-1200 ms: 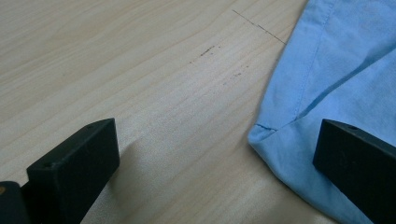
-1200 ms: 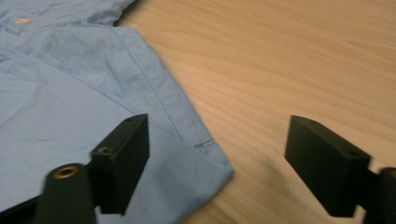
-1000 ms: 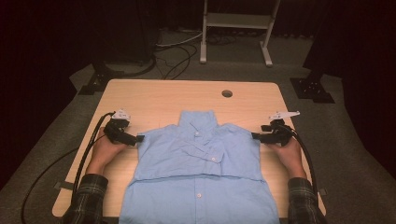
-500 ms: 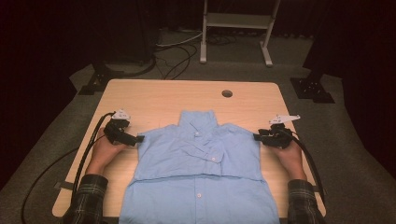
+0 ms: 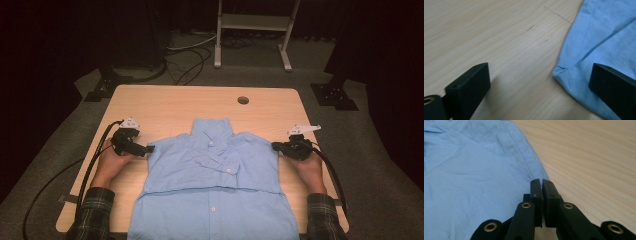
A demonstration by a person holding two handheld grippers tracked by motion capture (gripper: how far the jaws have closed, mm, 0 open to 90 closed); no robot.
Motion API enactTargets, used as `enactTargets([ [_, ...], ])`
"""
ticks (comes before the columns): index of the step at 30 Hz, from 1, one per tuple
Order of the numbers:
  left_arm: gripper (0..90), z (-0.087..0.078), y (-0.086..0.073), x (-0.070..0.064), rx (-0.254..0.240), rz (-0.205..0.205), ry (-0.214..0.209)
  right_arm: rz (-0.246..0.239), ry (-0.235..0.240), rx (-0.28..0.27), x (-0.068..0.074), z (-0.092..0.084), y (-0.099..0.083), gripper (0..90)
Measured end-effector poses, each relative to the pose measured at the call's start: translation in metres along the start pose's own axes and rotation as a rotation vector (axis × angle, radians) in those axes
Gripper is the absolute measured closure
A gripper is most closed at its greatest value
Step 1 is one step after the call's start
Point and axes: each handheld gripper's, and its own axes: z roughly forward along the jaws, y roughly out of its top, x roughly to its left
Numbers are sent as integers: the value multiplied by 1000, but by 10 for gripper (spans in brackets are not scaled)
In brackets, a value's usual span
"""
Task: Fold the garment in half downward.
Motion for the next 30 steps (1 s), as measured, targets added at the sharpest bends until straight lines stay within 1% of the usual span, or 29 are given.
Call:
enactTargets([
  [2,71,-1,0,-1,-8,8,-14,-2,-2,0,0,0,0,872],
  [4,126,-2,-1,-2,-22,25,-35,-2,-3,-1,0,0,0,871],
  [5,184,-4,-2,-3,-39,41,-54,-1,-3,-1,0,0,0,871],
  [6,275,-6,-4,-5,-47,54,-72,0,-4,-1,0,0,0,871],
  [8,413,-8,-5,-7,-59,73,-97,0,-4,-1,0,0,0,871],
  [16,703,-10,-6,-11,-69,87,-149,-1,-5,-1,0,0,0,871],
  [20,803,-10,-6,-12,-70,83,-157,-2,-6,-1,0,0,0,871],
  [23,868,-10,-6,-13,-69,89,-143,-1,-8,-1,1,0,0,872],
  [24,878,-10,-6,-13,-69,89,-141,-1,-8,-2,1,0,0,872],
  [27,889,-10,-6,-13,-68,73,-140,-1,-13,-3,1,0,0,875],
  [30,892,-10,-5,-13,-63,59,-130,-3,-21,-4,2,0,0,875],
])
